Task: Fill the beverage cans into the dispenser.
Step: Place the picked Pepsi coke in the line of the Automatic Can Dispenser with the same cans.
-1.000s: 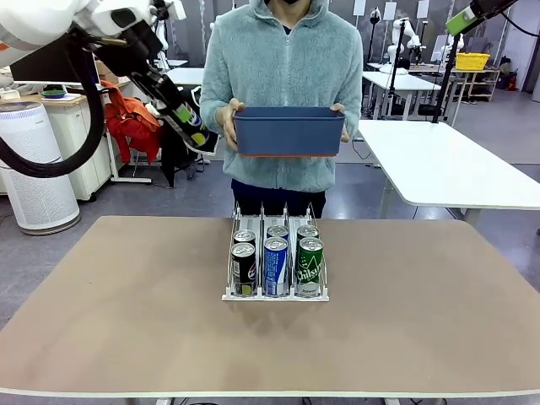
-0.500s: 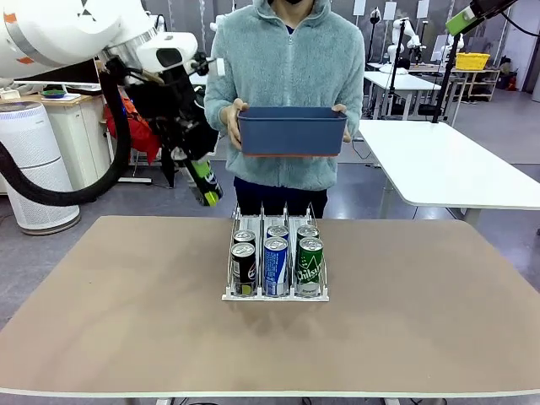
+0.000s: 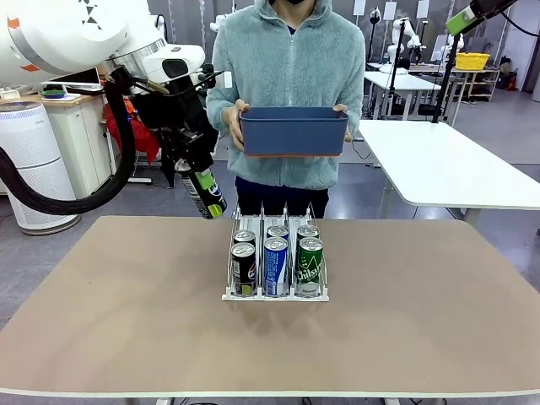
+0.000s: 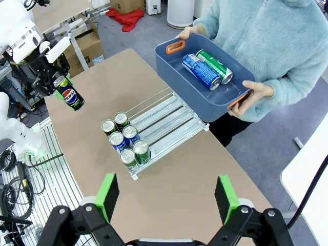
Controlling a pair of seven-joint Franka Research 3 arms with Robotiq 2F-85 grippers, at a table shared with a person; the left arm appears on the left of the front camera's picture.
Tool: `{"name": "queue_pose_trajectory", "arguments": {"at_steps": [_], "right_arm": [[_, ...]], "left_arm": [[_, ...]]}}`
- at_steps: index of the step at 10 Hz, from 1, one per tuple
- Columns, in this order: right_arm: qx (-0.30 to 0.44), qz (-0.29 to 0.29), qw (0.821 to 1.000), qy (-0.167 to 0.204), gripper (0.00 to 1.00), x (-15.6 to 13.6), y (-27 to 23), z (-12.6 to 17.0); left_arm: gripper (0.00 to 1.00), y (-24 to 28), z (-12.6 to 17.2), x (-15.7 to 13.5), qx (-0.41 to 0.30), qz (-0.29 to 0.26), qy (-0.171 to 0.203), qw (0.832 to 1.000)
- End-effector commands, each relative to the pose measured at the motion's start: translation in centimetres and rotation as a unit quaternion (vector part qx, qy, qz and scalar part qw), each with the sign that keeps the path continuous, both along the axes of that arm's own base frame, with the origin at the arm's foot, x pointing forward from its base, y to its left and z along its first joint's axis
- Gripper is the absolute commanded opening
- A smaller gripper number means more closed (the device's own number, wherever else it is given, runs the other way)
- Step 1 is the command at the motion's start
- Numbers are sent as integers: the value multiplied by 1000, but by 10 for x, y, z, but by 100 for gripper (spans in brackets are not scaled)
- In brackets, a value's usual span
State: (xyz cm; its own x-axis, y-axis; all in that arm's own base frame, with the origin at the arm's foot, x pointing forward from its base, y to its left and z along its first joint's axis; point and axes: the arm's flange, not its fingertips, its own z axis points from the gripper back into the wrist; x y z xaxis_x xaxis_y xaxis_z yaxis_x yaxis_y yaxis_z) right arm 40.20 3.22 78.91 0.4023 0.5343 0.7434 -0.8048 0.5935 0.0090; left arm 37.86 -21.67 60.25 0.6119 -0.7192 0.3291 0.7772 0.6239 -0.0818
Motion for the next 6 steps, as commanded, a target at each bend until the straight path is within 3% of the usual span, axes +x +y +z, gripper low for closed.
{"name": "queue_pose_trajectory", "arguments": {"at_steps": [1,3,6], "right_arm": [[2,0,1000,2,100,0,1,-1],[2,0,1000,2,100,0,1,-1],[2,0,1000,2,100,0,1,-1]], "left_arm": [[58,2,3,2,0,7,-7,1000],[58,1,0,0,0,1,0,1000],[58,-47,-29,-13,46,95,12,994]]}}
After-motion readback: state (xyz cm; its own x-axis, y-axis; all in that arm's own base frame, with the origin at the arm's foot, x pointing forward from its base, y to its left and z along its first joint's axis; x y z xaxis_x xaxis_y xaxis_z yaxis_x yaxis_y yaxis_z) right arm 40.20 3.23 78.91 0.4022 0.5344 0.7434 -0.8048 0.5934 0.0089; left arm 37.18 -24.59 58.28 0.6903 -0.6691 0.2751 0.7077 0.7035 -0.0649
